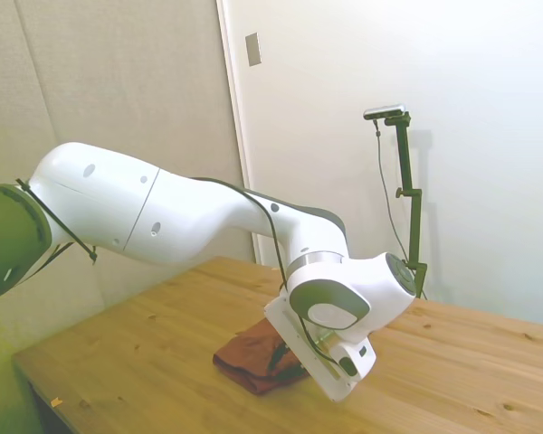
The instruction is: Unfold the shorts
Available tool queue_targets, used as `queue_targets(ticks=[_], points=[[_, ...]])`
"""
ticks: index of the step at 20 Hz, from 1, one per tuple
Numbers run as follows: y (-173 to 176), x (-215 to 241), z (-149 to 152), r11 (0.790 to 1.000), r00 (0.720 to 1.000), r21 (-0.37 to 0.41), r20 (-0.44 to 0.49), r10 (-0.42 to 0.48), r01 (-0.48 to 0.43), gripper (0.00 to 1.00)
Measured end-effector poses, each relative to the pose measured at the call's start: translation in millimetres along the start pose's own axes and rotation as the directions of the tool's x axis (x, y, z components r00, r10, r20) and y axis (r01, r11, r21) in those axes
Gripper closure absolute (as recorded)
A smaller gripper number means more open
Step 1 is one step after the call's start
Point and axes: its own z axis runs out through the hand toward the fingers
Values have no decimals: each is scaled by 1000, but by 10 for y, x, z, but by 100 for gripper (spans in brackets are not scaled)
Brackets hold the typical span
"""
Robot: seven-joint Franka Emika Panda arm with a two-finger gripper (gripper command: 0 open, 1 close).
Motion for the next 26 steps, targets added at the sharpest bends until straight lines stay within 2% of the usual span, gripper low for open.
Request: queue_targets(ticks=[10, 17, 19, 26], points=[[200, 74, -158, 1000, 1000, 18, -23, 16, -15, 100], [351, -15, -653, 999, 999, 54, -40, 10, -8, 100], [237, -52, -676, 999, 999, 50, -42, -12, 15, 100], [-543, -375, -490, 991, 991, 6, -23, -130, 130, 100]])
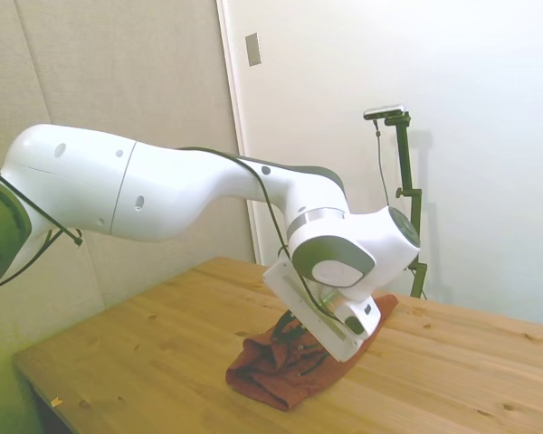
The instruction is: Unfold the shorts
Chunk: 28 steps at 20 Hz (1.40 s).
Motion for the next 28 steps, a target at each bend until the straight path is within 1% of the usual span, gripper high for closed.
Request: queue_targets(ticks=[7, 11, 12, 14, 16, 18, 19, 21, 25, 27, 28], points=[[-639, -304, 325, 994, 994, -44, 49, -95, 97, 100], [-877, -526, 517, 985, 987, -92, 79, -140, 147, 100], [-916, -580, 578, 980, 984, -111, 92, -156, 166, 0], [-988, -678, 729, 964, 972, -153, 124, -200, 218, 0], [-1058, -740, 870, 950, 963, -180, 141, -231, 254, 0], [-1123, -777, 1014, 937, 951, -190, 156, -267, 294, 0], [-1153, -791, 1072, 929, 943, -189, 164, -290, 319, 0], [-1217, -806, 1156, 917, 932, -181, 150, -331, 355, 0], [-1430, -989, 1270, 905, 909, -127, 156, -386, 406, 0], [-1528, -1100, 1320, 895, 898, -121, 163, -408, 428, 0], [-1568, -1137, 1333, 894, 901, -130, 139, -411, 428, 0]])
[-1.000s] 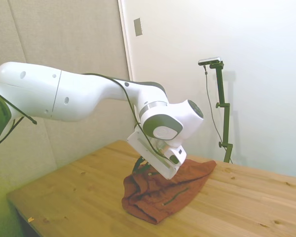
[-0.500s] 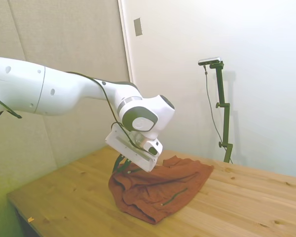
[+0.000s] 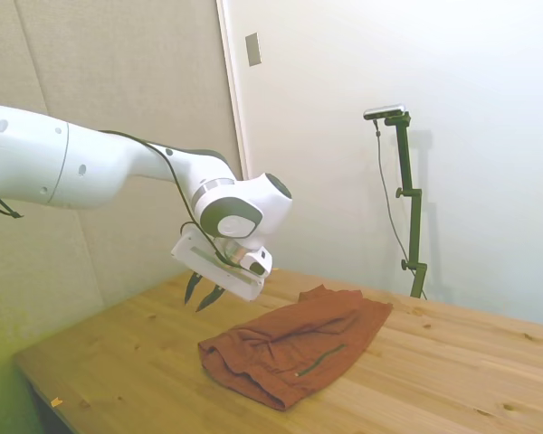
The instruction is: Unfold the shorts
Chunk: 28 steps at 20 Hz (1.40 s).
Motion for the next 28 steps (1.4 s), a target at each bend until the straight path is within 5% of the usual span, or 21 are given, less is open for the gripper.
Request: queue_targets(ticks=[3, 6, 10, 13, 19, 25, 26, 28], points=[[0, 65, -97, 995, 987, -52, -141, 76, -84, 0], [463, 378, -583, 978, 943, -73, -289, 166, -194, 0], [1287, 925, -1178, 928, 834, -18, -445, 325, -372, 0], [1258, 1354, -1300, 876, 735, 46, -524, 431, -481, 0], [968, 1950, -1222, 724, 517, 121, -622, 588, -679, 0], [885, 2098, -1010, 510, 285, 142, -691, 665, -848, 0], [890, 2110, -979, 486, 266, 138, -695, 668, -863, 0], [914, 2161, -905, 475, 262, 131, -693, 671, -870, 0]])
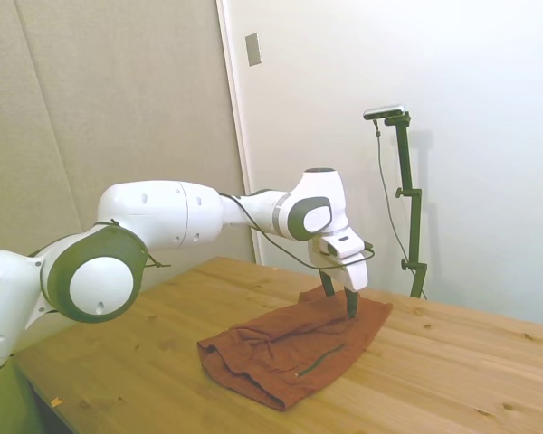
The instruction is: Unfold the shorts
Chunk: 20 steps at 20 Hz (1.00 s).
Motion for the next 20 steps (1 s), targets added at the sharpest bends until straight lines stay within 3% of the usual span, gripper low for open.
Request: queue_targets(ticks=[1, 2, 20], points=[[-6, -4, 60, 1000, 1000, -6, 2, -1, 1, 0], [-12, -8, 121, 1000, 1000, -11, 3, -4, 4, 100], [5, 19, 200, 997, 997, 4, 18, -75, 75, 100]])
